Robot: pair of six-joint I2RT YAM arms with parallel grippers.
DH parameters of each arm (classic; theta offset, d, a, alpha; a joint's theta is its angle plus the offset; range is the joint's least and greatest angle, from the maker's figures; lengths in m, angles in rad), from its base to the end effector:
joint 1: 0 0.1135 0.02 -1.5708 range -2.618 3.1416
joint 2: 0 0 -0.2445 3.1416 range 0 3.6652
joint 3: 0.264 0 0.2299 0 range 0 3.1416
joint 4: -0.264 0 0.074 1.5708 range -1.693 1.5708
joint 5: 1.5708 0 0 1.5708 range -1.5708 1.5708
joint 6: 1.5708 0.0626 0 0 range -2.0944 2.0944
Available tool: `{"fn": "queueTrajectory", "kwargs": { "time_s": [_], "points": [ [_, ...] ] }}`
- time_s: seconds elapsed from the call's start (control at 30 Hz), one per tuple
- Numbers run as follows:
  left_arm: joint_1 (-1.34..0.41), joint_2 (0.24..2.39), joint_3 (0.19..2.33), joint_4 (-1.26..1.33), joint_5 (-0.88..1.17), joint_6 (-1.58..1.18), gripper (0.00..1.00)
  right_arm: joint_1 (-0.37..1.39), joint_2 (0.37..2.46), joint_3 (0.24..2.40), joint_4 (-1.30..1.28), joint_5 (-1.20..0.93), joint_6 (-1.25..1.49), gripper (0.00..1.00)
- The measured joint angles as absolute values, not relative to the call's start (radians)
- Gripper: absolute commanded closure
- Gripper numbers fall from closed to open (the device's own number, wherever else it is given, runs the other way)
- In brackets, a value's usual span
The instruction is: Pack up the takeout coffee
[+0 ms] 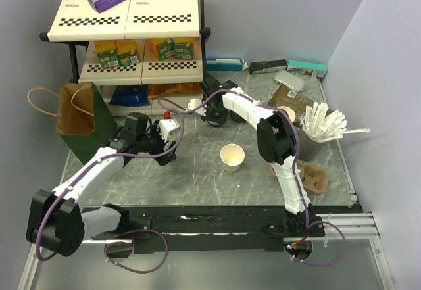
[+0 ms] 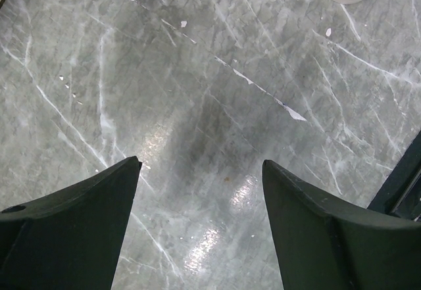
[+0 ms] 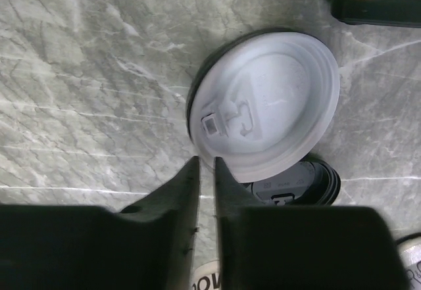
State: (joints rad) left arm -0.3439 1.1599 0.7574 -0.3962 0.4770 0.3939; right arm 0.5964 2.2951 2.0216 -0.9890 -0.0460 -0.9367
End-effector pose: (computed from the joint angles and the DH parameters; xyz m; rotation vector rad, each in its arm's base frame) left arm 0.2167 -0.1081 0.2130 1.0451 2.0707 -0.5376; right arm 0.3735 0.2570 0.1643 -1.9703 2.0315 -0.0103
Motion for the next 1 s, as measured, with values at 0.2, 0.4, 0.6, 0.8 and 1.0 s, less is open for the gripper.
{"fn": "queueTrajectory", "kwargs": {
  "time_s": [0.2,0.4,0.6,0.8,1.0],
  "points": [
    [-0.344,1.161,0.757,-0.392,0.477,0.394,0.19,0.595,2.296,2.029,-0.989,-0.046,-0.942,0.97],
    [-0.344,1.161,0.757,-0.389,0.477,0.394,0.18,0.595,2.296,2.031,-0.997,-0.052,-0.942,1.00],
    [-0.344,1.161,0.758,-0.385,0.477,0.390,0.19,0.595,2.287,2.079,-1.016,-0.080,-0.907,1.00],
    [-0.344,1.161,0.758,-0.382,0.477,0.376,0.19,0.595,2.186,2.081,-1.015,-0.128,-0.840,1.00],
    [-0.344,1.163,0.776,-0.386,0.477,0.380,0.19,0.587,2.047,2.133,-1.085,-0.241,-0.751,1.00]
  ]
}}
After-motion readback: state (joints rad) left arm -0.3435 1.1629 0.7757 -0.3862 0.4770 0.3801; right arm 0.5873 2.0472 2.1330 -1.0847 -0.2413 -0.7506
